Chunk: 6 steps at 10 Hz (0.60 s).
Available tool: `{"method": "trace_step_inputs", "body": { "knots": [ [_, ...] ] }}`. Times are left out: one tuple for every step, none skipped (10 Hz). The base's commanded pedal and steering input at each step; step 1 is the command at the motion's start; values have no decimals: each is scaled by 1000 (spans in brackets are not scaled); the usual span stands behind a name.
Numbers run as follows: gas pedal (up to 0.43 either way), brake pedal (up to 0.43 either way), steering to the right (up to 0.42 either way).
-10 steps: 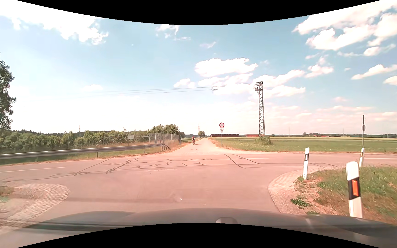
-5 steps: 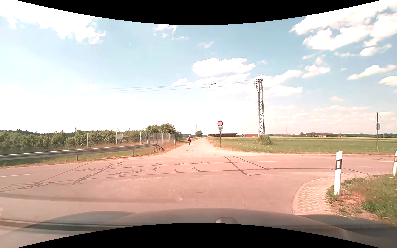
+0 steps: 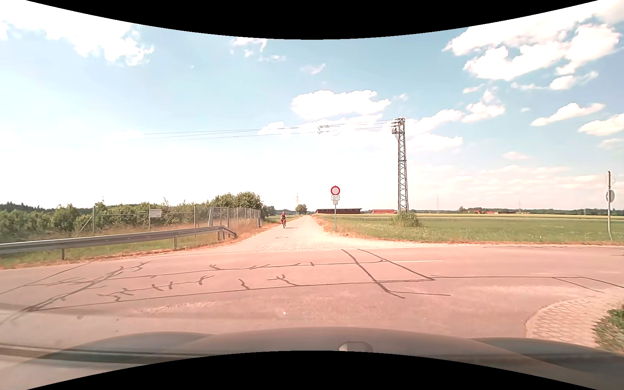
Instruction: Follow the waypoints while adhering to traffic rules and regulations
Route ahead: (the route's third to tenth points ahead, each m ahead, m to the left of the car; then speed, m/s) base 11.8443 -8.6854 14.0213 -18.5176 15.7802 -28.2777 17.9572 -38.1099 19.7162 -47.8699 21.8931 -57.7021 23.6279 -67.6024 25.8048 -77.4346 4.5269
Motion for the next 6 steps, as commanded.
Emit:
{"method": "trace_step_inputs", "body": {
  "knots": [
    [118, 0, 142],
    [47, 0, 174],
    [47, 0, 211],
    [47, 0, 257],
    [28, 0, 295],
    [0, 0, 341]
  ]
}}
